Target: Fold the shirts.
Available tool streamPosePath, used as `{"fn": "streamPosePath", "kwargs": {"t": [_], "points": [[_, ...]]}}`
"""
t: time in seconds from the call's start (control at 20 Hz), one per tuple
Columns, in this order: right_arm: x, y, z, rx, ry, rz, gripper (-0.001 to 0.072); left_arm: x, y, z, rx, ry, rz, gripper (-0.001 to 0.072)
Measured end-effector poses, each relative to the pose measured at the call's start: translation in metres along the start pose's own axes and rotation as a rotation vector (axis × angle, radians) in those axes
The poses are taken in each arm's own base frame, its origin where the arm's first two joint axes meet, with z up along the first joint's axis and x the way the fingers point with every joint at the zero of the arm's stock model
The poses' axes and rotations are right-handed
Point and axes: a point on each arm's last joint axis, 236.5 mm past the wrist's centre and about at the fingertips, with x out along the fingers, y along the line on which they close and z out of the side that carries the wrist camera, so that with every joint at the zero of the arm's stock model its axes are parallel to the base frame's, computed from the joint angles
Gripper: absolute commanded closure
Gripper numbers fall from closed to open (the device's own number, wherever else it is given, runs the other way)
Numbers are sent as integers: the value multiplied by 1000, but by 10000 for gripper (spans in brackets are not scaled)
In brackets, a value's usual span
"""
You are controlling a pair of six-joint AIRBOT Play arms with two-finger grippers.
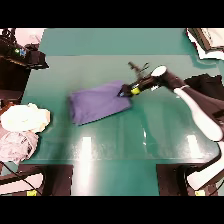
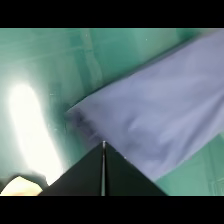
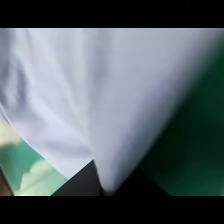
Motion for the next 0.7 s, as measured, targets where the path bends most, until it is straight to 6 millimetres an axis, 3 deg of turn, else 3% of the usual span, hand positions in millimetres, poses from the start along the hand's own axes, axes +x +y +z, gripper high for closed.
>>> {"fn": "streamPosePath", "kwargs": {"t": [0.15,0.3,0.5,0.6,0.7], "points": [[-87,-36,33,34,-184,-91,699,0,-1,-1,-9,3,-3,681],[-195,-92,50,106,-394,-235,699,0,-2,-1,-31,4,-7,681],[-330,-155,50,209,-655,-398,699,0,-2,-1,-52,6,-10,681],[-381,-176,45,243,-753,-465,699,0,-3,-1,-56,6,-10,681],[-418,-189,41,263,-833,-519,699,0,-3,-1,-61,6,-14,681]]}}
